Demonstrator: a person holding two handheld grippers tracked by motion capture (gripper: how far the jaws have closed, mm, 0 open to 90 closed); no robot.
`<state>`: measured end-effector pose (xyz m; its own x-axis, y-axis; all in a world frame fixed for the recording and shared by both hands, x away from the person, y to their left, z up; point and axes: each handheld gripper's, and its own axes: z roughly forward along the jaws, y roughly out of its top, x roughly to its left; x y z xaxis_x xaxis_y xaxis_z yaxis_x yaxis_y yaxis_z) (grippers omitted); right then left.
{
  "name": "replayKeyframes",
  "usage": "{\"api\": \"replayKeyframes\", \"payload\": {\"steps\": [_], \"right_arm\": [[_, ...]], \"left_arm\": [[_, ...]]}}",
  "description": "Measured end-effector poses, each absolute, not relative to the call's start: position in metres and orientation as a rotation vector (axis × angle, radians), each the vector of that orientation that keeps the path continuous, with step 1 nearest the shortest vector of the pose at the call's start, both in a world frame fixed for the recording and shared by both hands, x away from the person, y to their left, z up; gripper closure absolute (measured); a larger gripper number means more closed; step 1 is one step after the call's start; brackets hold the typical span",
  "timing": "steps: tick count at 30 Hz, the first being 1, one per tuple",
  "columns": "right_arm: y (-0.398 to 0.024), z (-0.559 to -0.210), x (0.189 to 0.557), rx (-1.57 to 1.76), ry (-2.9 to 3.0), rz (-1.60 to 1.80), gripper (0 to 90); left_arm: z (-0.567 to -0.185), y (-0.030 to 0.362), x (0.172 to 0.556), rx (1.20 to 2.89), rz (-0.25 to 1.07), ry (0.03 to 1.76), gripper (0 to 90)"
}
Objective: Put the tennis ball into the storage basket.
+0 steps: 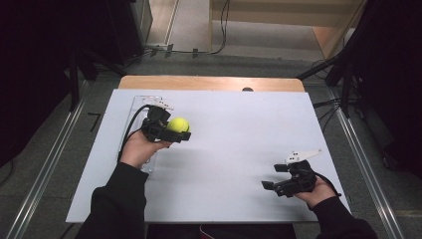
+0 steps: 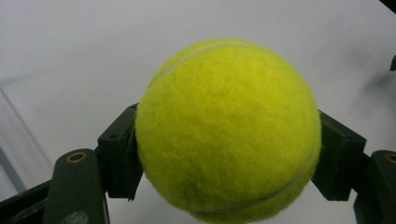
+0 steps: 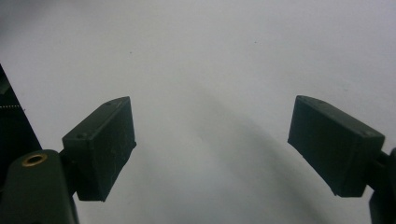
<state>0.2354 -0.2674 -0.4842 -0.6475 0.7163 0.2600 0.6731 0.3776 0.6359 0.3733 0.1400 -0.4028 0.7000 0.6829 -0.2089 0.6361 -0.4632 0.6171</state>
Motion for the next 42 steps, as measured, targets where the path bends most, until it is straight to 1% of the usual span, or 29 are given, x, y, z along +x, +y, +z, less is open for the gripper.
{"api": "replayKeyframes", "payload": {"steps": [32, 42], "right_arm": [[-0.267, -0.484, 0.235, 1.291, 2.561, 1.136, 12.9], [-0.267, -0.484, 0.235, 1.291, 2.56, 1.137, 12.9]], "left_arm": [[-0.398, 0.175, 0.381, 2.15, 0.102, 1.097, 26.2], [-0.397, 0.185, 0.382, 2.132, 0.144, 1.148, 26.2]]}}
